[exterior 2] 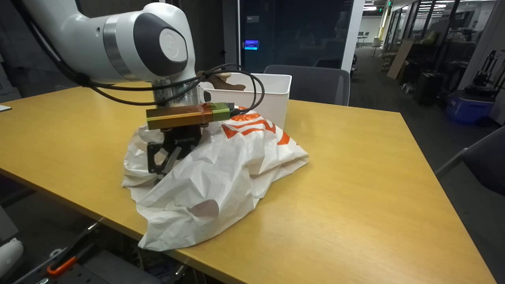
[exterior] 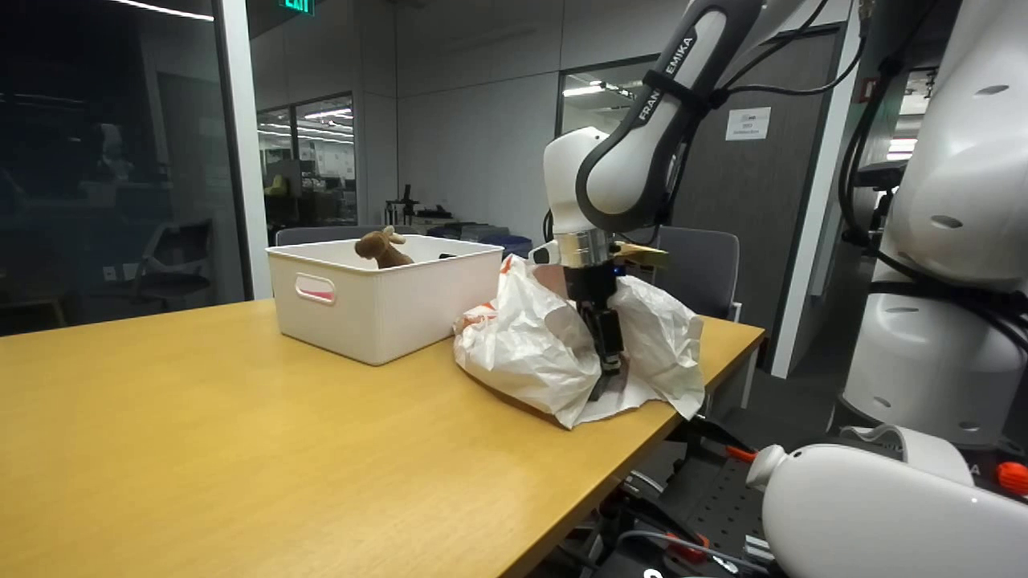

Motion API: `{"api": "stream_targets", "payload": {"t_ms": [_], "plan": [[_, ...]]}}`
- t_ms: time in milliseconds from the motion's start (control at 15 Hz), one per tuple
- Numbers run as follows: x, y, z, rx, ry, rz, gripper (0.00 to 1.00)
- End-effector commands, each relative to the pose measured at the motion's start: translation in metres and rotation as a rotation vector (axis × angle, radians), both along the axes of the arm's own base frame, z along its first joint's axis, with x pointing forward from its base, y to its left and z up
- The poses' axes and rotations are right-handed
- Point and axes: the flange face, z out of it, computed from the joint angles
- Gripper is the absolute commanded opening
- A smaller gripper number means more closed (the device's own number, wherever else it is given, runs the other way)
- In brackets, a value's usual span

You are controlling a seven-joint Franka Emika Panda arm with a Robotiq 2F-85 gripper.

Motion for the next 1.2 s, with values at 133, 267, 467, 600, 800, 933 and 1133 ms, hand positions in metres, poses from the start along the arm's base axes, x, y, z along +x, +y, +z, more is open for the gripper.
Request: {"api": "stream_targets", "payload": {"t_ms": [133, 267, 467, 600, 800, 933, 1133], "plan": [[0.006, 0.002, -0.002, -0.074, -0.068, -0.045, 1.0], [0.008, 0.002, -0.004, -0.136, -0.099, -0.074, 1.0], [0.007, 0.004, -0.01, -0.212, -0.105, -0.096, 1.0], [0.005, 0.005, -0.014, -0.222, -0.101, -0.103, 0.74], [0.008, 0.003, -0.011, -0.201, -0.108, -0.114, 0.5], [0.01, 0.001, -0.008, -0.199, -0.117, -0.119, 0.37], [0.012, -0.001, -0.007, -0.194, -0.118, -0.129, 0.24]]}}
